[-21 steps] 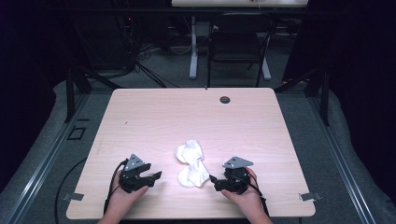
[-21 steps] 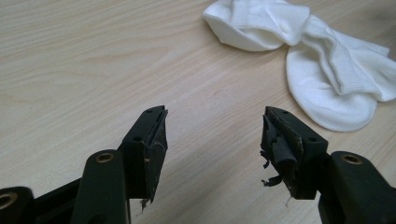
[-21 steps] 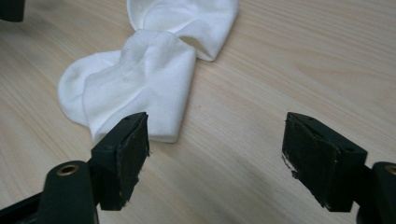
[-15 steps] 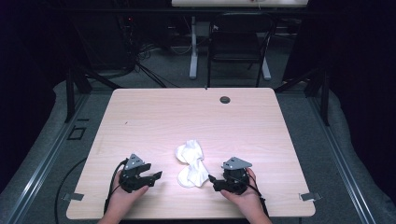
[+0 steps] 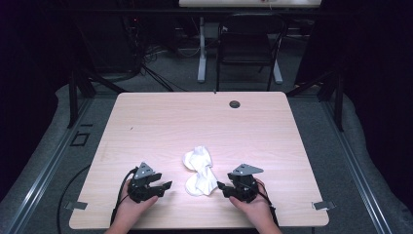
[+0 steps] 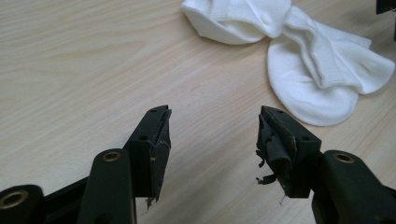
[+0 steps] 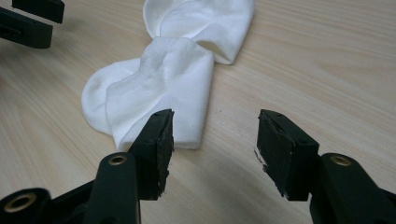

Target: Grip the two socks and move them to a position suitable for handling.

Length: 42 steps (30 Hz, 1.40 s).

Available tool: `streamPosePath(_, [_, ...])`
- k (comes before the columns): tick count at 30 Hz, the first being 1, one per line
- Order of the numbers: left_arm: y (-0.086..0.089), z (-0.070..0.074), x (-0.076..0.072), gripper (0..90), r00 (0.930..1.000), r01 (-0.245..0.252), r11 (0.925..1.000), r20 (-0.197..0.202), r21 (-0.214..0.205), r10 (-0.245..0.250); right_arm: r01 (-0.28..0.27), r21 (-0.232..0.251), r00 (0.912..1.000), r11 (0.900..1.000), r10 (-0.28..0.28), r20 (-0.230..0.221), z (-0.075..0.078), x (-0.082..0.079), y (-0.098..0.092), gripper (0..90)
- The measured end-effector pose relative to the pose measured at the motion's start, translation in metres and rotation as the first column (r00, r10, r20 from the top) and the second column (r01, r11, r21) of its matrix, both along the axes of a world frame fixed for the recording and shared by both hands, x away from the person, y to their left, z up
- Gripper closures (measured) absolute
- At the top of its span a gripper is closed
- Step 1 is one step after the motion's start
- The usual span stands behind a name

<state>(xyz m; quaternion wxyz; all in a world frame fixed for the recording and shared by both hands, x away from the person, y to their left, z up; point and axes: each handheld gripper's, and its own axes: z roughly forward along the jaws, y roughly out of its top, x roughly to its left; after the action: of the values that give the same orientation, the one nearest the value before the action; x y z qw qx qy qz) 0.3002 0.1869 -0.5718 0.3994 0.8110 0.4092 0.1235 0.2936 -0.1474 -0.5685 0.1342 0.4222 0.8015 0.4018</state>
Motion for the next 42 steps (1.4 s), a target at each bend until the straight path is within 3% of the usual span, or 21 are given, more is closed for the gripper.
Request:
streamPosePath(5, [-0.009,0.0,-0.003,46.9,0.9992,0.038,0.9992,0.014,0.007,-0.038,-0.014,-0.003,0.9992,0.9999,0.014,0.037,0.002,-0.002,0.003,51.4])
streamPosePath(8, [-0.013,-0.001,-0.003,46.8,0.9989,0.046,0.9989,0.006,0.003,-0.046,-0.015,0.026,0.9987,0.9995,0.014,0.049,0.003,-0.003,0.004,61.1])
streamPosePath(10, [-0.015,-0.002,-0.003,46.8,0.999,0.045,0.9989,0.007,0.01,-0.045,-0.024,0.041,0.9994,0.9989,0.023,0.026,0.005,-0.002,0.004,70.6])
streamPosePath(14, [-0.016,-0.003,-0.002,46.8,0.9992,0.036,0.9992,-0.017,0.016,-0.036,-0.032,0.006,0.9989,0.9995,0.032,0.036,0.006,-0.002,0.008,75.9])
streamPosePath(20, [-0.015,-0.001,-0.003,46.8,0.9998,0.016,0.9997,-0.012,0.019,-0.016,-0.038,-0.017,0.9981,0.9991,0.039,0.048,0.012,0.003,0.019,78.1])
streamPosePath(23, [-0.013,0.001,-0.004,46.7,1.0,0.008,0.9998,-0.002,0.017,-0.008,-0.059,-0.057,0.9975,0.9966,0.061,0.035,0.014,0.009,0.024,78.2])
streamPosePath(28, [-0.009,0.001,-0.004,47.2,1.0,-0.002,1.0,-0.008,-0.003,0.002,-0.082,-0.095,0.9965,0.9921,0.083,0.007,0.003,0.018,0.034,79.7])
streamPosePath(35, [-0.008,0.002,-0.004,52.5,0.9999,0.009,0.9998,-0.009,-0.02,-0.009,-0.099,-0.136,0.995,0.9856,0.099,-0.01,-0.007,0.015,0.042,82.5])
streamPosePath(42, [-0.009,0.002,-0.006,54.0,0.9999,0.01,0.9998,-0.009,-0.019,-0.01,-0.088,-0.121,0.9961,0.9888,0.087,-0.015,-0.008,0.009,0.045,82.9])
